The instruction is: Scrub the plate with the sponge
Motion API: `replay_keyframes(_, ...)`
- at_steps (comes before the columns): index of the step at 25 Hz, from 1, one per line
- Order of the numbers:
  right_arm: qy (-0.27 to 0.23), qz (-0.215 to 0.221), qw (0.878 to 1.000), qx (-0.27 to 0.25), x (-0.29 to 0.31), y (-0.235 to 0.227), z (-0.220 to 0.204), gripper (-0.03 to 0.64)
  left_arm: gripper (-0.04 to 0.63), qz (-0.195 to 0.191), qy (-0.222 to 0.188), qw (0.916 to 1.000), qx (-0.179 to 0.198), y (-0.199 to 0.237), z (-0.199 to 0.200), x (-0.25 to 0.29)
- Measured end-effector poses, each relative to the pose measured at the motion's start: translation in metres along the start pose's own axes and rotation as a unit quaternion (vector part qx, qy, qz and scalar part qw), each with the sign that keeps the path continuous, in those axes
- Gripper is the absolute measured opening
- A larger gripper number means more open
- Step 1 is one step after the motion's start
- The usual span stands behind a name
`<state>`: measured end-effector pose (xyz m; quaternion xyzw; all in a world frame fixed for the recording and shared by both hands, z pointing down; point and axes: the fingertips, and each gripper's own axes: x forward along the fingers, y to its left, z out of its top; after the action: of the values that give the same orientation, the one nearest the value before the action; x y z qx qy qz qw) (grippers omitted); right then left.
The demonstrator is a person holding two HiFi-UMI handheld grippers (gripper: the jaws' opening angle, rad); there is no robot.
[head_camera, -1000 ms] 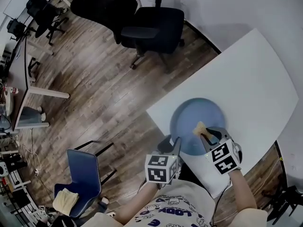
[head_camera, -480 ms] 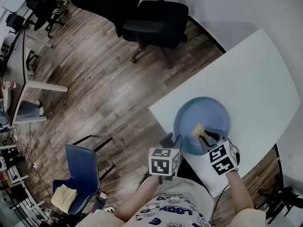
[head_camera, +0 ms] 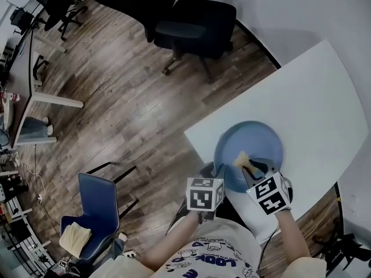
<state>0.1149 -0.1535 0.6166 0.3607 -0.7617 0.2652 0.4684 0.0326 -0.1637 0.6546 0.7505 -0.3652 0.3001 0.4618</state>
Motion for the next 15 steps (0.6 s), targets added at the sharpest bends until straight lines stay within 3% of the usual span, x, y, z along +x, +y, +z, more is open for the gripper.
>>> replay_keyframes(5,0.012,0.009,1.0,-0.024,0.004,0.0,0.005,0.1,0.096,0.012,0.004,0.9999,0.0,-0.002,0.001,0.005)
replay_keyframes(15,0.017,0.02,0.999,-0.031,0.015,-0.005,0.015,0.1,0.055,0.009,0.005,0.9989,-0.046,0.001,0.004,0.009)
